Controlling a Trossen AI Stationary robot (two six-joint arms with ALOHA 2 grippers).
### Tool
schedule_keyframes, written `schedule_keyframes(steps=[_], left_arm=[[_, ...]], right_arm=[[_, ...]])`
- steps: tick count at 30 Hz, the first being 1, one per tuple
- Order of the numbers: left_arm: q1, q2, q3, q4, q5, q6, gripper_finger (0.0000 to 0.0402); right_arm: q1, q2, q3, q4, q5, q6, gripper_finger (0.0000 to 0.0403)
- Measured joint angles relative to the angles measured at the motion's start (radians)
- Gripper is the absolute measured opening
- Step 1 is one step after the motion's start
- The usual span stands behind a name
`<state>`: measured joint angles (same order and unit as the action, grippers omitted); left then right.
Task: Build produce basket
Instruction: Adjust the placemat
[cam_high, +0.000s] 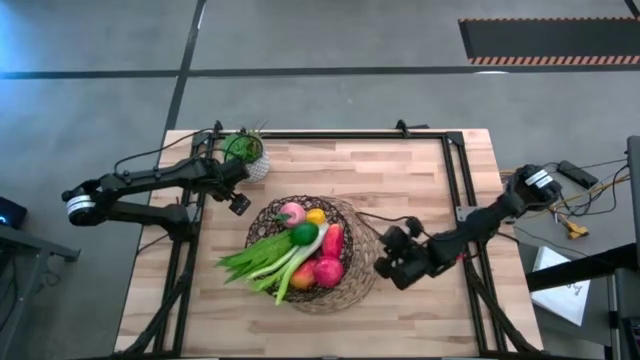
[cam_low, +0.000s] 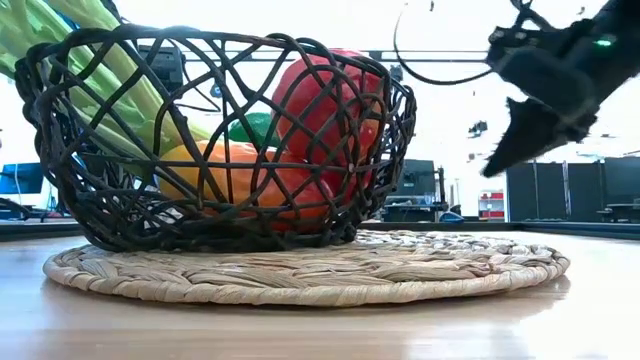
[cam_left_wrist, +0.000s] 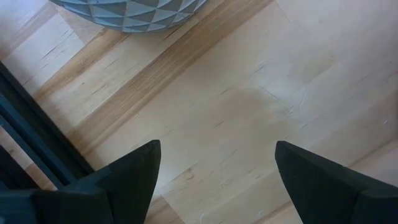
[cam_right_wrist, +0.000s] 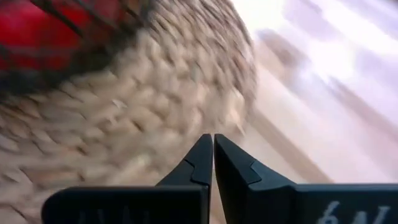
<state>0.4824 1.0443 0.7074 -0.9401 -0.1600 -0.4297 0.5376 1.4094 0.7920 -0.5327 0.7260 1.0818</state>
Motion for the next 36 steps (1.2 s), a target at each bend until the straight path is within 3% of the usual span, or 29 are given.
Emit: schedule_keyframes(steps=[3,6,19,36], left_arm=[[0.0,0.0,0.0,0.0,0.0,0.0,0.0299],[0.0,0.0,0.0,0.0,0.0,0.0,0.0299],[0.0,0.0,0.0,0.0,0.0,0.0,0.0299],[0.0,0.0,0.0,0.0,0.0,0.0,0.0299]], right_arm=[[0.043,0.004,-0.02,-0.074,-0.001,0.151,0.0009],[0.063,0.043,-0.044,-0.04,-0.003,0.199,0.0009],[0.064,0.237,-0.049,0.202,0.007,0.137,0.0009],[0.064,0.229,-0.05,0.226,0.004,0.109,0.0009]])
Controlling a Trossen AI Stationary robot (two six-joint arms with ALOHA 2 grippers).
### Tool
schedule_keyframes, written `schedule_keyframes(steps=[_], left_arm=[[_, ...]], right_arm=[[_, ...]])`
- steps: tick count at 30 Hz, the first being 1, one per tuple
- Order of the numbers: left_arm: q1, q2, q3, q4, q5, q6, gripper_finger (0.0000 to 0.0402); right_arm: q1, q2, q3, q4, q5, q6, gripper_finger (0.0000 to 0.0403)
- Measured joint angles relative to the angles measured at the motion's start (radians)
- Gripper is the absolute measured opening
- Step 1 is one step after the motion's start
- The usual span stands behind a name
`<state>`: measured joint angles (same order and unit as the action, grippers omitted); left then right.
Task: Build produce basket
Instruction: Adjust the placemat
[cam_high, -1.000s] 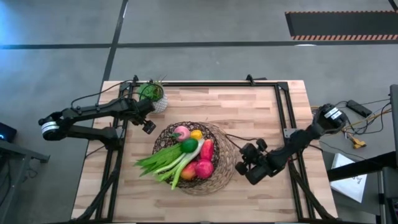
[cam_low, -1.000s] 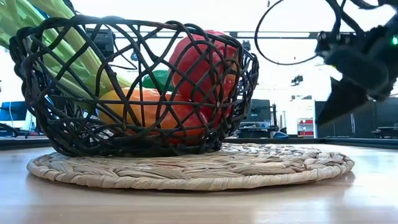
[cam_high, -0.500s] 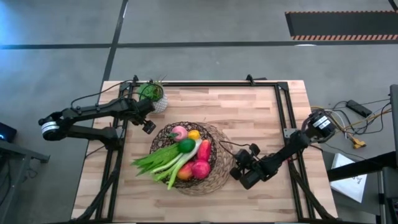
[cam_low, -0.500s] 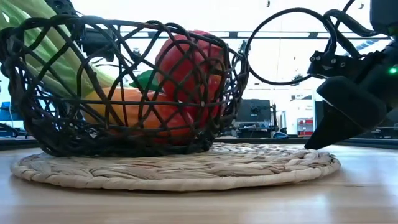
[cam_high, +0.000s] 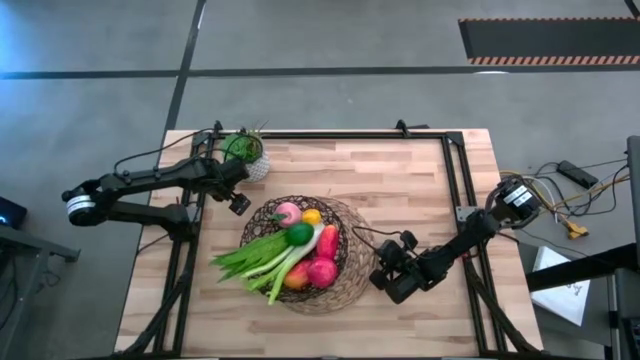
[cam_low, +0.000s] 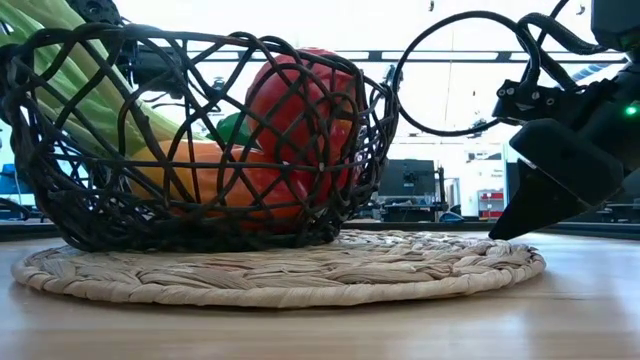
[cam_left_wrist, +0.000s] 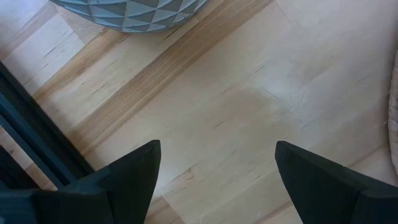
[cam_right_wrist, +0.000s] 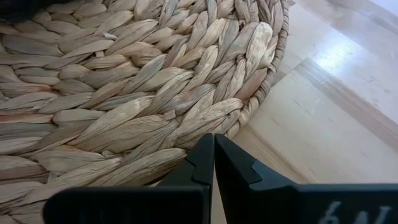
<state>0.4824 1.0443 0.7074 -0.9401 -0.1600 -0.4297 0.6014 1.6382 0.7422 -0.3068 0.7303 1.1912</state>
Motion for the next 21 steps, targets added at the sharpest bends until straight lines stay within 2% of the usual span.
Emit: schedule_keyframes(steps=[13,21], left_arm=[[0.0,0.0,0.0,0.0,0.0,0.0,0.0299],[0.0,0.0,0.0,0.0,0.0,0.0,0.0299]], right_arm=[[0.0,0.0,0.0,0.004,0.007,-0.011,0.0009],[0.0,0.0,0.0,0.031,0.063,0.019,0.0009]])
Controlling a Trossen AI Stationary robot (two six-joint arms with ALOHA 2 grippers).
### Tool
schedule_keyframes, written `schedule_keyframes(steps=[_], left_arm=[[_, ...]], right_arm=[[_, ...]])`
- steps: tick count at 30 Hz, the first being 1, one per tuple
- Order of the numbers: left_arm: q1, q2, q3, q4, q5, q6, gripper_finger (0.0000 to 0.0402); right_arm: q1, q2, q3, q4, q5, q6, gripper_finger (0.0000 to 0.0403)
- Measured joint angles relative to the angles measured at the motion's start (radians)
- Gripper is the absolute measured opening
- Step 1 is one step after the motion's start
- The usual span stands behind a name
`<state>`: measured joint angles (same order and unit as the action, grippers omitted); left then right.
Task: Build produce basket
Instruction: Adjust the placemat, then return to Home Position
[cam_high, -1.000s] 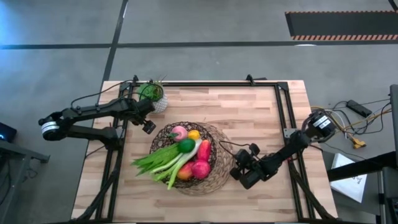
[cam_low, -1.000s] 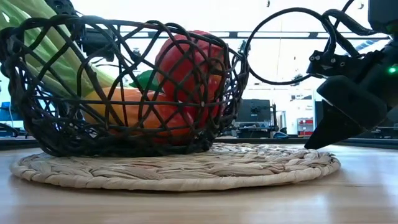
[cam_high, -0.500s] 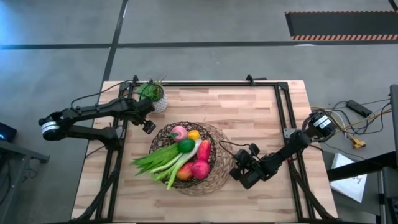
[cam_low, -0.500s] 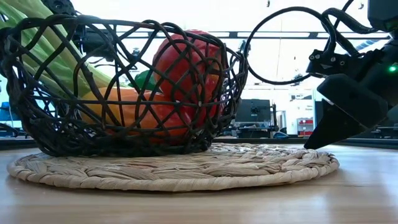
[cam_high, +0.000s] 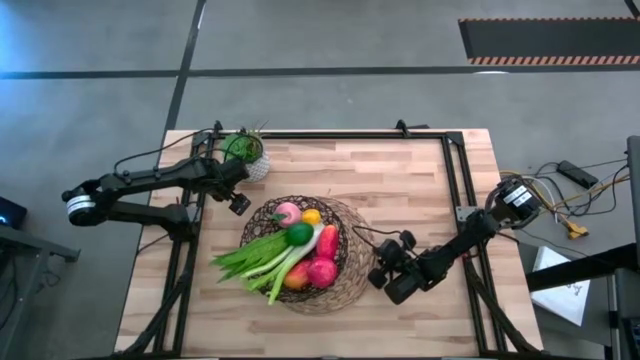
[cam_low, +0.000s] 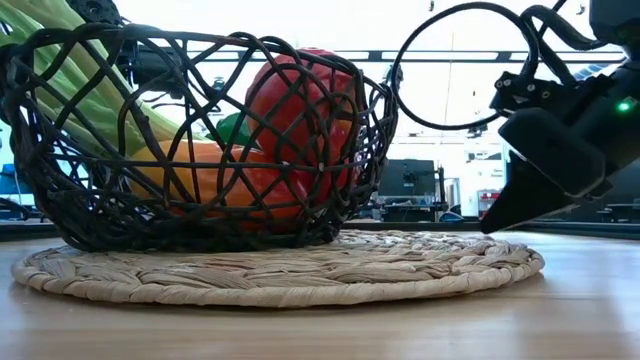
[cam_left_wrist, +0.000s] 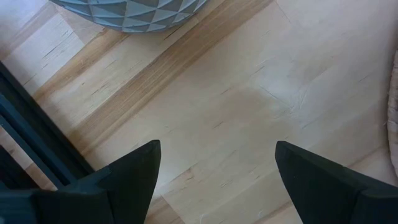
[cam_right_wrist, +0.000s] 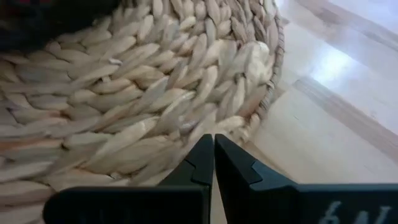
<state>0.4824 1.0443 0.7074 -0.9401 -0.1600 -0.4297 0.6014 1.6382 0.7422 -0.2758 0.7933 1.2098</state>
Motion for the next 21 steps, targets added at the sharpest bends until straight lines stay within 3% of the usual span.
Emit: schedule_keyframes(steps=[21], left_arm=[[0.0,0.0,0.0,0.0,0.0,0.0,0.0299]], right_arm=[[0.0,0.0,0.0,0.108,0.003,-0.122,0.0009]])
